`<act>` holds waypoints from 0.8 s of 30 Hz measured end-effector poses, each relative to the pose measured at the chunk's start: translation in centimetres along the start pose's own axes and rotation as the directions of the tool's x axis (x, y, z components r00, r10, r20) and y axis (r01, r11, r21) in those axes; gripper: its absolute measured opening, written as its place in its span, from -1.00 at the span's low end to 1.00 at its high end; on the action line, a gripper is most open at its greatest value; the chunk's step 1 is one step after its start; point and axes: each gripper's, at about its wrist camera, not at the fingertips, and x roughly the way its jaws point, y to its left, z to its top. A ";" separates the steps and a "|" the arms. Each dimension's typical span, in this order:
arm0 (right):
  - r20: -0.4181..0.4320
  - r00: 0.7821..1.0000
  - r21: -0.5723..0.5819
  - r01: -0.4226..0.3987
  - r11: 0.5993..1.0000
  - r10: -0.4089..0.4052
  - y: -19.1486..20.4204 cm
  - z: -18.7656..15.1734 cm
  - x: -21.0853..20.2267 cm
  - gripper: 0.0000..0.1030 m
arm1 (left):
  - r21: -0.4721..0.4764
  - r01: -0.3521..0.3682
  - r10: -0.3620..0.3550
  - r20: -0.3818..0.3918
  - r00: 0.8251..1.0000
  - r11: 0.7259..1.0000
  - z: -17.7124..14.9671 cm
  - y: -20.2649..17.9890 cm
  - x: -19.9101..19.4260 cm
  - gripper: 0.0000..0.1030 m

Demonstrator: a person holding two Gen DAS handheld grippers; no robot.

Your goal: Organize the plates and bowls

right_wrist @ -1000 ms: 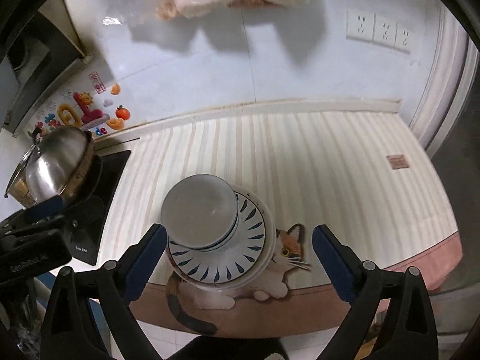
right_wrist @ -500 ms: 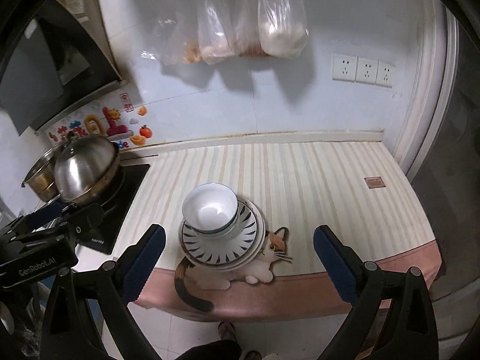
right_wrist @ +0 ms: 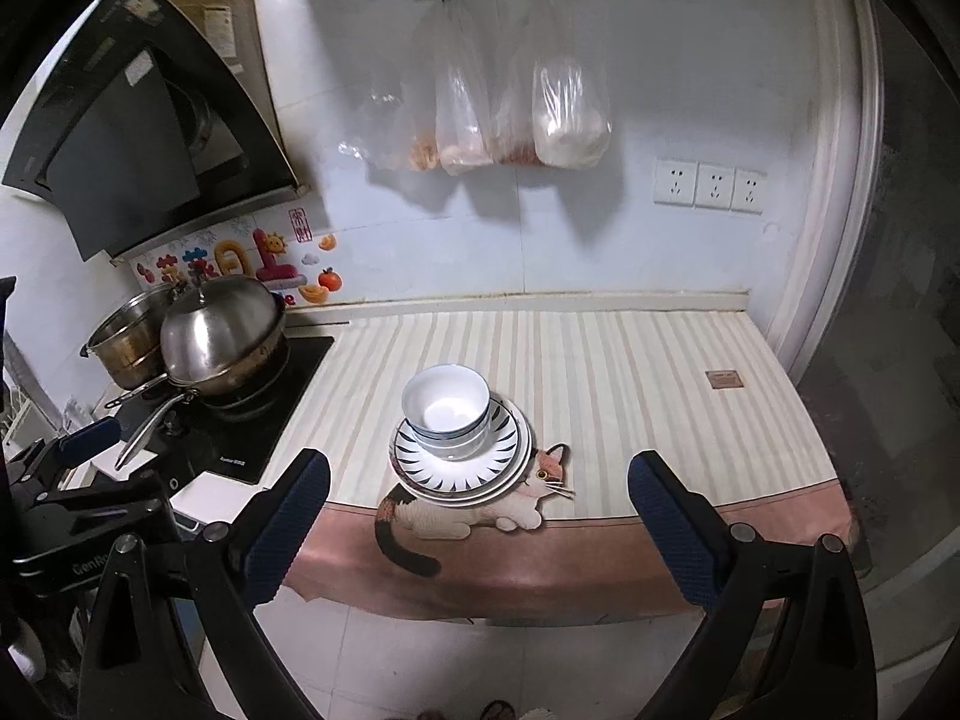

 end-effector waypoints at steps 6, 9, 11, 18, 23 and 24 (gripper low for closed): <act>0.025 1.000 0.002 0.013 1.000 -0.013 1.2 -1.3 -2.9 0.98 | 0.004 -0.014 0.014 0.027 1.000 1.000 -1.1 1.0 -2.2 0.99; 0.028 0.999 0.011 0.017 1.000 -0.017 1.7 -1.9 -3.7 0.98 | 0.008 -0.012 0.012 0.026 1.000 1.000 -1.5 1.5 -2.9 0.99; 0.030 0.999 0.016 0.019 1.000 -0.019 2.0 -2.2 -4.1 0.98 | 0.008 -0.009 0.009 0.024 1.000 1.000 -1.8 1.9 -3.4 0.99; 0.043 0.999 0.025 0.028 0.999 -0.029 2.8 -3.1 -5.6 0.98 | 0.016 0.000 -0.001 0.025 1.000 1.000 -2.7 2.8 -4.5 0.99; 0.045 0.998 0.027 0.034 0.999 -0.035 3.2 -3.6 -6.4 0.98 | 0.012 -0.002 0.002 0.030 1.000 1.000 -3.1 2.6 -5.0 0.99; 0.043 0.998 0.027 0.035 0.999 -0.036 3.2 -3.6 -6.5 0.98 | 0.014 0.000 0.000 0.031 1.000 1.000 -3.1 2.7 -5.0 0.99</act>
